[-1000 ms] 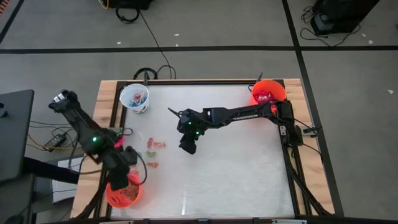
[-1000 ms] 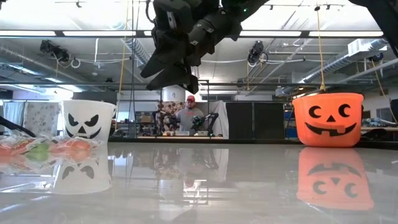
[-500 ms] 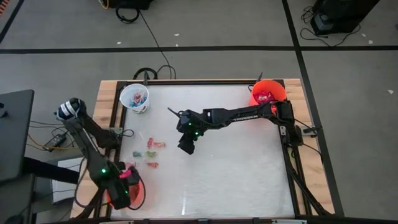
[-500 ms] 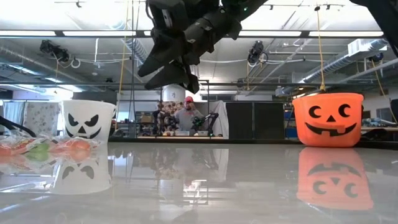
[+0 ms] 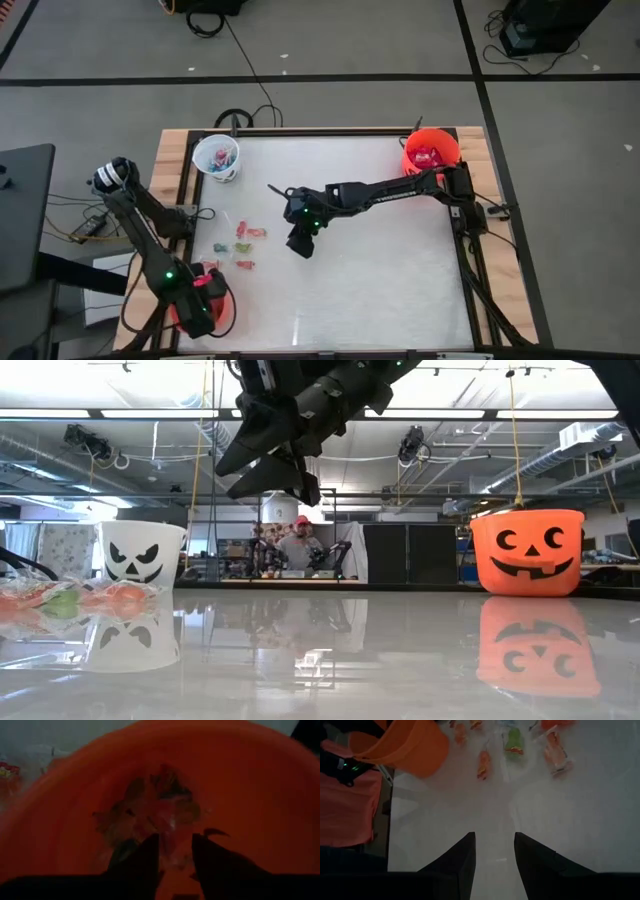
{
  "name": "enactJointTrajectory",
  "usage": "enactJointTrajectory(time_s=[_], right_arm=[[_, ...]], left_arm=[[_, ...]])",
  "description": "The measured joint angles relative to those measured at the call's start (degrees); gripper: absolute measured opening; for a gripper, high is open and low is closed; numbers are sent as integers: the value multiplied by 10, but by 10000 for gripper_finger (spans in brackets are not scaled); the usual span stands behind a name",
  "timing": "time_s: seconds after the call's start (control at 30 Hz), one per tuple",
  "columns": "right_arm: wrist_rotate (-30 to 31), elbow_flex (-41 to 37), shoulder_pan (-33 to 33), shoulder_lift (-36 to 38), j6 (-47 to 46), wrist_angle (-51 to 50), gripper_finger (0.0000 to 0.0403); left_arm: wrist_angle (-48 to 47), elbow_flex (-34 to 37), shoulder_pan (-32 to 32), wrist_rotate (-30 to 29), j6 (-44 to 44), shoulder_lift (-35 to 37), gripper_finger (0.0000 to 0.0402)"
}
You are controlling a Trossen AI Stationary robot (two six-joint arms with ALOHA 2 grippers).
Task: Sort candy by brand, put in halloween buckets
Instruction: Put the orange gummy into the bottom orange bucket, then put the blue gummy into the bottom orange bucket
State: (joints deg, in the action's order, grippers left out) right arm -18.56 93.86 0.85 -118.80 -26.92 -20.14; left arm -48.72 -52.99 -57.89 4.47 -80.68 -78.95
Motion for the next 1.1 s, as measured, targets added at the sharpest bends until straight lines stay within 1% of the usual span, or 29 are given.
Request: enactJointTrajectory(time_s=[0.1, 0.2, 0.3, 0.4, 0.53, 0.63, 0.7, 0.77, 0.9, 1.0, 1.1], right_arm=[[13, 0, 2, 0, 0, 0, 145], [16, 0, 2, 0, 0, 0, 145], [16, 0, 2, 0, 2, 0, 145], [15, 0, 2, 0, 6, 0, 146], [14, 0, -2, 0, 16, 0, 146], [14, 0, -8, 0, 25, 0, 146], [14, 0, -13, 0, 30, 0, 146], [14, 0, -18, 0, 35, 0, 146], [10, 0, -31, 0, 42, 1, 146], [5, 0, -37, 0, 45, 5, 146], [-6, 0, -41, 0, 50, 5, 146]], left_arm=[[-16, -4, 1, -7, -8, 21, 150], [-50, -21, 1, -44, -10, 47, 163], [-116, -48, 4, -79, -10, 72, 165], [-200, -85, 17, -101, -4, 90, 166], [-289, -132, 42, -129, 43, 102, 166], [-366, -162, 75, -163, 50, 103, 165], [-412, -170, 111, -167, 55, 104, 163], [-412, -168, 151, -167, 85, 109, 163], [-386, -129, 217, -168, 133, 133, 162], [-336, -76, 254, -171, 159, 164, 162], [-271, -11, 277, -172, 157, 222, 162]])
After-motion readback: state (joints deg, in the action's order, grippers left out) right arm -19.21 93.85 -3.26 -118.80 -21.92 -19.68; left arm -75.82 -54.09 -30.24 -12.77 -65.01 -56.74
